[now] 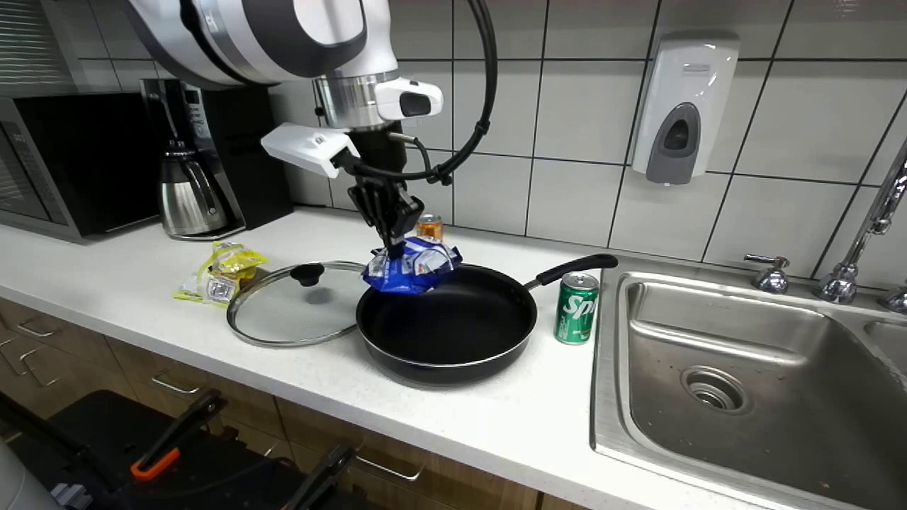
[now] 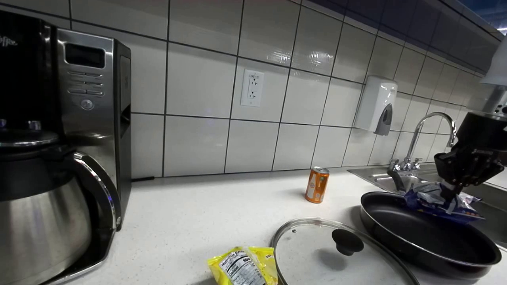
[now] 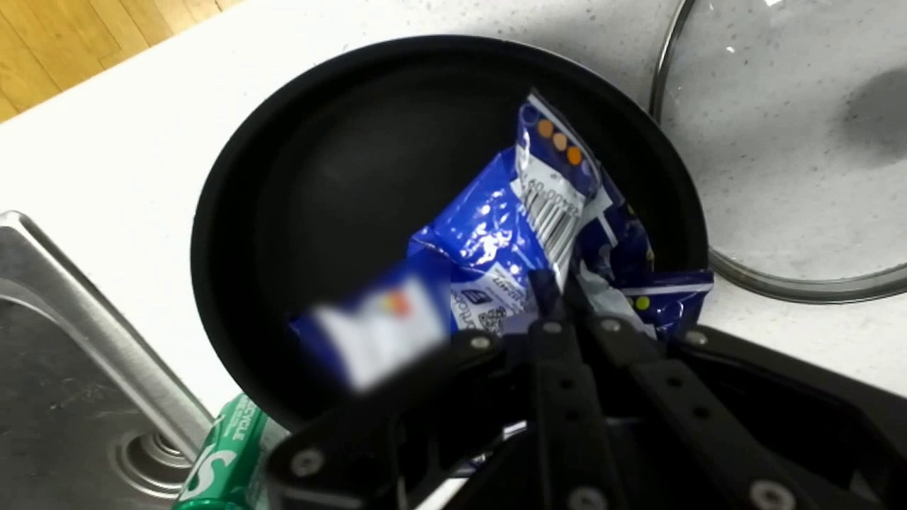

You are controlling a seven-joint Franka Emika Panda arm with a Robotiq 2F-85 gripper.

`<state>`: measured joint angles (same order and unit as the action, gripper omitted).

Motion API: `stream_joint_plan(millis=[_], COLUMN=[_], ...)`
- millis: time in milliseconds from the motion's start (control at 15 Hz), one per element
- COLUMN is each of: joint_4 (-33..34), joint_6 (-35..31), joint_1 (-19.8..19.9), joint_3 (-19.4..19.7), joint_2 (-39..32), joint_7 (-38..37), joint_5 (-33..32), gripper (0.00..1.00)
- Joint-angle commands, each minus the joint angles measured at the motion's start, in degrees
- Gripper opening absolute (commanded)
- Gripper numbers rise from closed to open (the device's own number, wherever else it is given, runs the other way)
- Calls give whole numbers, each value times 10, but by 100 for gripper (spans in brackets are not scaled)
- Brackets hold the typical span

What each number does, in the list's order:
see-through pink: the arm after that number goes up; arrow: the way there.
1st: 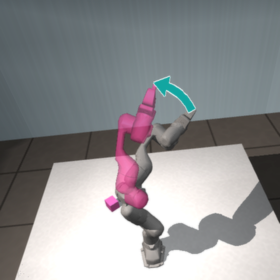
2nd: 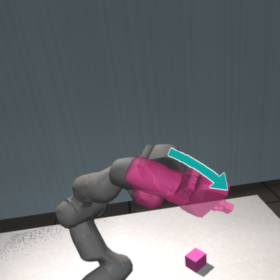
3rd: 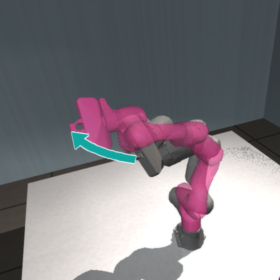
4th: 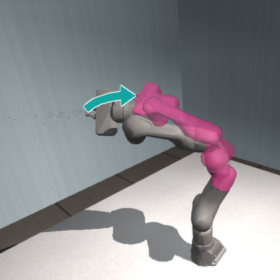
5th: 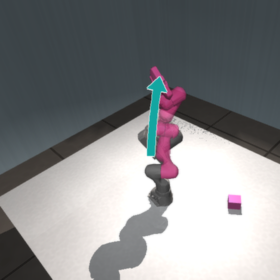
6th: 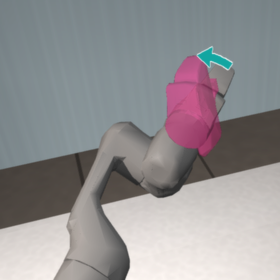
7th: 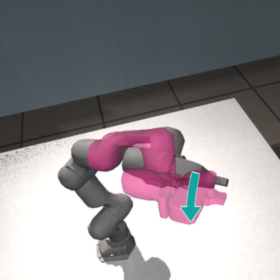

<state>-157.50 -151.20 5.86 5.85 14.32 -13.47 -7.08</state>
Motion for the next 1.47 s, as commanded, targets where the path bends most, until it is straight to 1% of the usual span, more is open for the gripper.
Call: stream_joint_plan(millis=[0,333,600,867,1200,1400], joint_4=[8,10,8,2,4,12], joint_6=[-36,-82,-107,-121,-134,-153], joint_1=[24,36,44,53,59,58], joint_3=[2,6,21,40,59,66], joint_2=[-42,-98,-121,-130,-148,-166], joint_7=[8,-6,-10,-13,-11,7], joint_5=[12,4,-2,-1,13,52], gripper=[0,0,0,0,0,0])
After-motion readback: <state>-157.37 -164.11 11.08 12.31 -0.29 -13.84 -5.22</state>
